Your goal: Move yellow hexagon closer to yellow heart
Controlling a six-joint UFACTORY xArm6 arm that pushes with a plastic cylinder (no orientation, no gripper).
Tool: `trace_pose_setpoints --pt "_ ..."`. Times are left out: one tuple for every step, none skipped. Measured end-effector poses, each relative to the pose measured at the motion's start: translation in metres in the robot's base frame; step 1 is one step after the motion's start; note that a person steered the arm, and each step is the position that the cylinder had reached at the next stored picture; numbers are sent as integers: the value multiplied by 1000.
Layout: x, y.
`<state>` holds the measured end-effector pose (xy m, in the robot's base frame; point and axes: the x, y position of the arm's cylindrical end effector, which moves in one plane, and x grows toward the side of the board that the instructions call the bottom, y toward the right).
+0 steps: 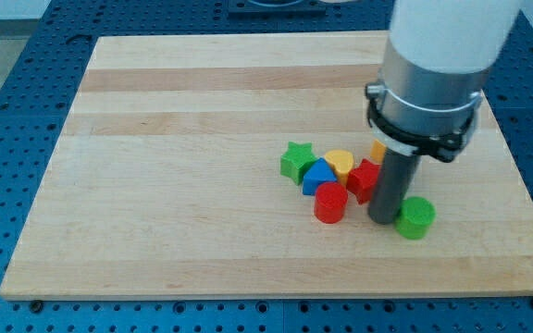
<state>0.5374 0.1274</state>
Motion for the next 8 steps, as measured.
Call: trace_pose_setpoints --pt "0 31" --pt "-12 50" --pt "-33 58" --pt "-43 68" --pt "-45 74" --pt "-46 62" --pt "-46 60" --pt "-46 54"
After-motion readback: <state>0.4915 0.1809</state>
